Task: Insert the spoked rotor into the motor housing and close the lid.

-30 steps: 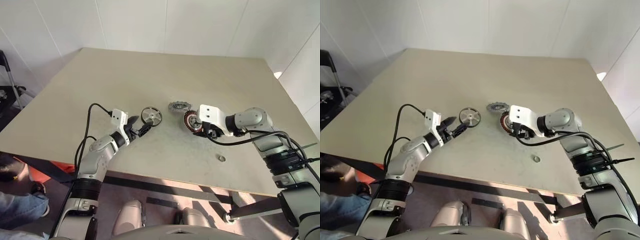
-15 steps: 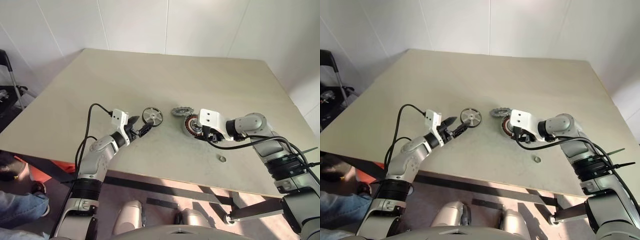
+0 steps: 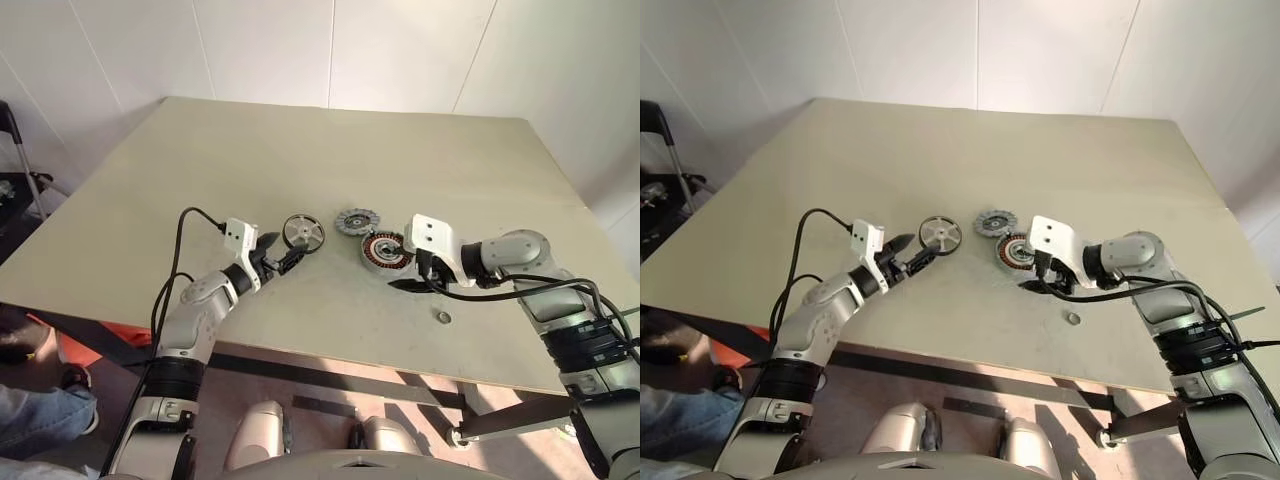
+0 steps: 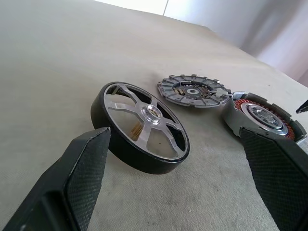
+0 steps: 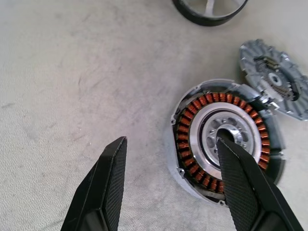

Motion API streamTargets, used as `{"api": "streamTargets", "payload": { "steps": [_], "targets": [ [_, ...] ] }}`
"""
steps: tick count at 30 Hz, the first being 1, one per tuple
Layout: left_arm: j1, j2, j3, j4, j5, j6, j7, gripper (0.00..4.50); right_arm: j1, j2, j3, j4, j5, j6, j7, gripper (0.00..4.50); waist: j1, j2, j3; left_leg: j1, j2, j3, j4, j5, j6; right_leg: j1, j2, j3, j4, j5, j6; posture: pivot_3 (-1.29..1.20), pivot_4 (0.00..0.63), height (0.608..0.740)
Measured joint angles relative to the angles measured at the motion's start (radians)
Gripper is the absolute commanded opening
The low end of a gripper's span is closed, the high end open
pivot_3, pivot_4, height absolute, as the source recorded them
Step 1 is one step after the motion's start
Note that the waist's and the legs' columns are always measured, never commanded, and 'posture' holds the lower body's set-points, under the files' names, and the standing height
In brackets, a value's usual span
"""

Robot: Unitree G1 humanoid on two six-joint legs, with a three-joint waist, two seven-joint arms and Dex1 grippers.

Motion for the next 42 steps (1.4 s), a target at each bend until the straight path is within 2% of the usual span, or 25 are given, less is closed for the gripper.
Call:
{"api": "streamTargets", "payload": {
  "steps": [4, 12, 20, 28, 39, 42],
  "targets": [
    [0.014, 0.0, 0.0, -0.003, 0.001, 0.0, 0.0, 4.5, 0.099, -0.005, -0.099, -0.013, 0.06, -0.001, -0.045, 3.31, 0.001, 0.0, 0.0, 0.0, 0.0, 0.0, 0.0, 0.0, 0.0, 0.0, 0.0, 0.0, -0.001, 0.0, 0.0, 0.0, 0.0, 0.74],
    [0.014, 0.002, -0.008, -0.002, 0.001, 0.001, -0.011, 4.5, 0.289, -0.09, -0.208, -0.05, 0.105, 0.027, -0.064, 3.31, -0.001, 0.0, 0.0, 0.001, 0.0, 0.0, -0.002, 0.0, 0.0, 0.001, 0.0, 0.0, -0.003, 0.0, 0.001, 0.0, 0.0, 0.74],
    [0.001, 0.003, -0.016, 0.008, 0.001, 0.001, -0.021, 4.5, 0.437, -0.1, -0.215, -0.148, 0.118, 0.025, -0.094, 3.31, -0.001, 0.0, 0.0, 0.001, 0.0, 0.0, -0.003, 0.0, 0.001, 0.002, 0.0, 0.0, -0.006, 0.0, 0.002, 0.0, 0.0, 0.74],
    [0.0, 0.006, -0.016, 0.015, 0.002, 0.001, -0.025, 4.5, 0.464, -0.096, -0.203, -0.13, 0.115, 0.001, -0.12, 3.31, -0.001, 0.0, 0.0, 0.002, 0.0, 0.0, -0.003, -0.001, 0.002, 0.005, 0.0, 0.0, -0.01, 0.001, 0.004, 0.0, 0.0, 0.74],
    [-0.005, 0.008, -0.02, 0.02, 0.004, 0.001, -0.03, 4.5, 0.453, -0.108, -0.203, -0.005, 0.119, -0.108, -0.112, 3.31, 0.0, 0.0, 0.0, 0.014, -0.001, 0.0, -0.002, -0.003, 0.004, 0.02, 0.0, 0.0, -0.016, -0.003, 0.011, 0.0, 0.0, 0.74],
    [-0.005, 0.01, -0.02, 0.02, 0.004, 0.002, -0.03, 4.5, 0.45, -0.119, -0.203, 0.031, 0.125, -0.126, -0.104, 2.73, 0.001, 0.0, 0.0, 0.018, -0.001, 0.0, -0.002, -0.003, 0.004, 0.027, 0.0, 0.0, -0.019, -0.003, 0.011, 0.0, 0.0, 0.74]
  ]
}}
